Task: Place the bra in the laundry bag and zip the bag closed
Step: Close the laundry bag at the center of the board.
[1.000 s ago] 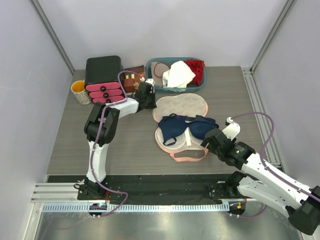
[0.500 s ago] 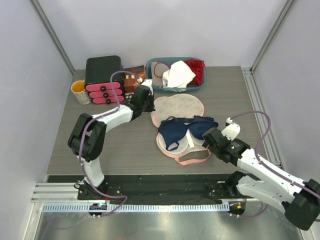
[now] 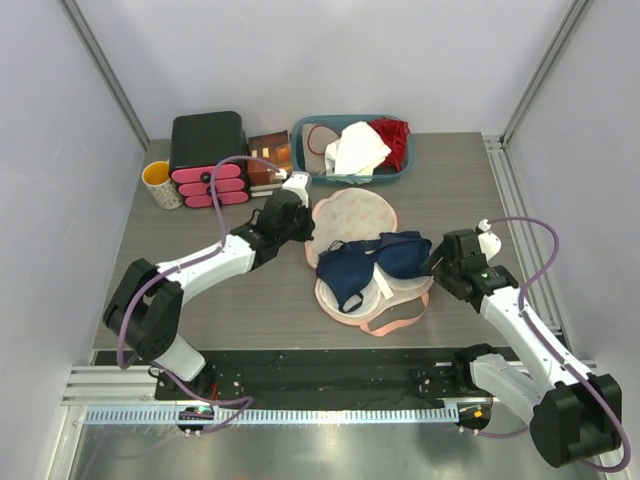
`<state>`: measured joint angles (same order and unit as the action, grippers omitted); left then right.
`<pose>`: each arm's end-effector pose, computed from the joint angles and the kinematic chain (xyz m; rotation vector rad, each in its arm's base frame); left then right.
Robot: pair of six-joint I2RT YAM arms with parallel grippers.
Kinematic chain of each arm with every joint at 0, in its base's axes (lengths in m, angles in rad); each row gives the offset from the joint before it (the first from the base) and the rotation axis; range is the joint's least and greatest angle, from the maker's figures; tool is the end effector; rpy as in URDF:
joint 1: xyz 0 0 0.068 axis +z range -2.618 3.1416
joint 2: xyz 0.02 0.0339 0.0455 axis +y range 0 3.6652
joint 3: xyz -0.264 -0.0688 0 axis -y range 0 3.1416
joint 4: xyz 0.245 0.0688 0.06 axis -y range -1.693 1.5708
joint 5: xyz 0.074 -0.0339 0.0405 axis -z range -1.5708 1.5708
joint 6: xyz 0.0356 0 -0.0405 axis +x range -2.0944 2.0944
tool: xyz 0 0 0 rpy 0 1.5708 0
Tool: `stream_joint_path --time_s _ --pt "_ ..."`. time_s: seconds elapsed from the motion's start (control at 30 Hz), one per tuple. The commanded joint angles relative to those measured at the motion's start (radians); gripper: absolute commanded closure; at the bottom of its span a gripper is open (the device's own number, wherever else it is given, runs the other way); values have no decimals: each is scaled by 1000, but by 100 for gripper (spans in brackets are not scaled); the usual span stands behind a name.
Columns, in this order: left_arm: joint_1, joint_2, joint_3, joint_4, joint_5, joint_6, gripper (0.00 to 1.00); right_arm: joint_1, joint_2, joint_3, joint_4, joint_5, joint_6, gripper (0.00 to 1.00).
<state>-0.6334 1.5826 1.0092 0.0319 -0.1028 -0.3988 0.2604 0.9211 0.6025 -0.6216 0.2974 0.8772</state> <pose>0.2885 -0.2073 0.2386 0.1895 2.1423 -0.5037 0.1722 0.0351 0.2167 0.8591 2.3019 0.1214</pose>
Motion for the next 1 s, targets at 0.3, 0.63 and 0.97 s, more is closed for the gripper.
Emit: stream_joint_path --time_s 0.3,0.63,0.97 --pt "-146 -199 -87 48 -58 -18 100 -104 94 26 276 -305 -162 35" --pt "-233 -279 -165 63 -86 6 100 -122 159 40 295 -259 -216 39" --pt "-347 -331 -236 137 -86 66 100 -141 252 60 370 -336 -236 40"
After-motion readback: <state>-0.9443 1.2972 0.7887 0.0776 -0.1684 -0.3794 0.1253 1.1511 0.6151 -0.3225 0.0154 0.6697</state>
